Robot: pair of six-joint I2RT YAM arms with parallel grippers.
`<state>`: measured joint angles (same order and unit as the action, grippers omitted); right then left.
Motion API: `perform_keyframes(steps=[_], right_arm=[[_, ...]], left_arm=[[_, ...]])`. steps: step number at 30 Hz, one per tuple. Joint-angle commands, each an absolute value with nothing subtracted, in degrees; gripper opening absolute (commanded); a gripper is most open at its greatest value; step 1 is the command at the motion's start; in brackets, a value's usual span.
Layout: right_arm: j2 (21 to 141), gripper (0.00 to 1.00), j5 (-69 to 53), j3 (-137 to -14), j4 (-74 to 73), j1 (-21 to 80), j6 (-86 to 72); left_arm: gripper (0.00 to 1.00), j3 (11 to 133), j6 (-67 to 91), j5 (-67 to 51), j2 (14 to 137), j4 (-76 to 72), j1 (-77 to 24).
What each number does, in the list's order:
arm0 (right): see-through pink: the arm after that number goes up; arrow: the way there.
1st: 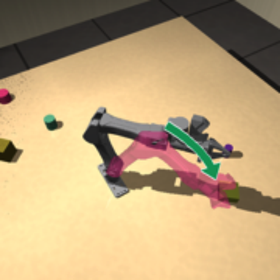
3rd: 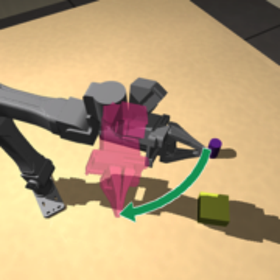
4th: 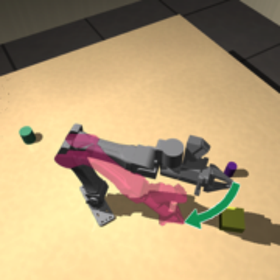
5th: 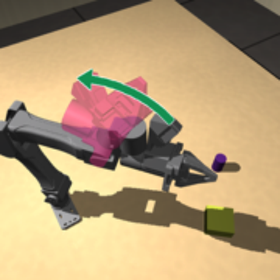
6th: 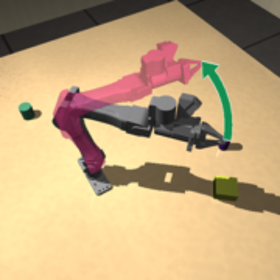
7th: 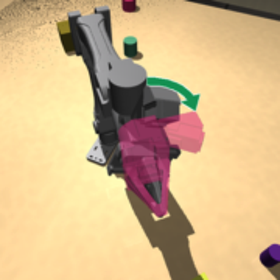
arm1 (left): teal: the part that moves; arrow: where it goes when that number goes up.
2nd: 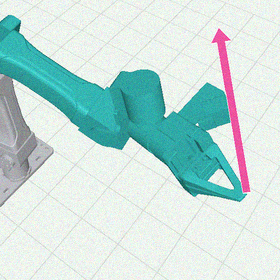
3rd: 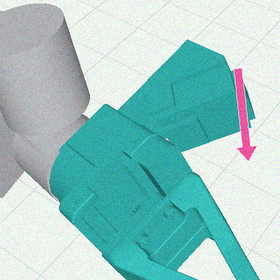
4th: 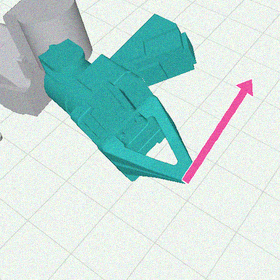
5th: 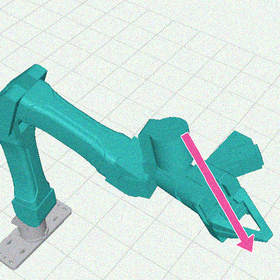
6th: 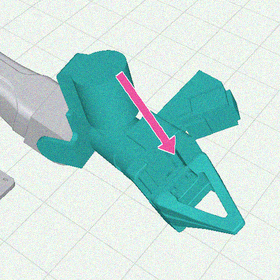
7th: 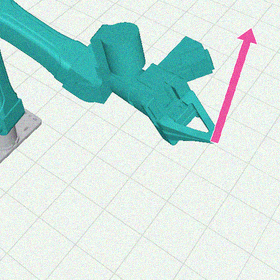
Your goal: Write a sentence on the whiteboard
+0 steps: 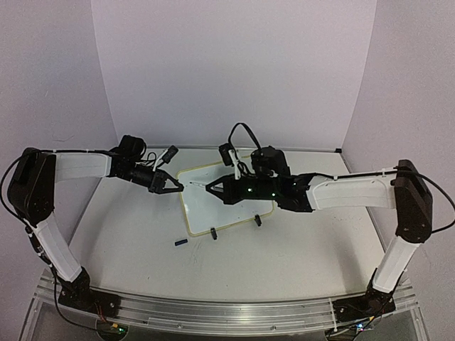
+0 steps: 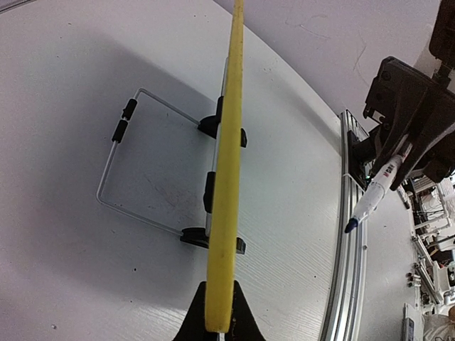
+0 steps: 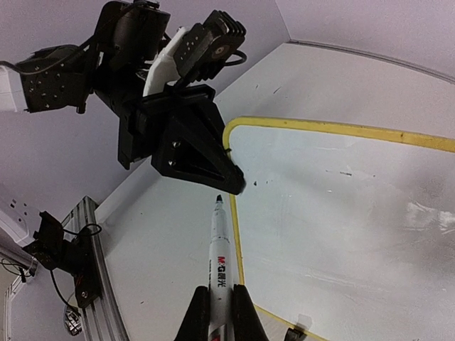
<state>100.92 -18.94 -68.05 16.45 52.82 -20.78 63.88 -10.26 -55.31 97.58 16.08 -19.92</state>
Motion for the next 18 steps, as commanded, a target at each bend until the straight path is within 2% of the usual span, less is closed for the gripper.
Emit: perform_keyframes(steps=[1,18], right_arm=[[103.8,0.00,-20.2,-72.7,18.3,52.9,-18.7],[109.1,0.00,-17.2,-76.9,18.2,52.7,-17.6]], left_arm=[[0.00,66.5,-12.6,-54.7,98.5,17.8,-20.1],[0.00,67.3,-12.9,-54.5,99.2,18.5,-20.1]])
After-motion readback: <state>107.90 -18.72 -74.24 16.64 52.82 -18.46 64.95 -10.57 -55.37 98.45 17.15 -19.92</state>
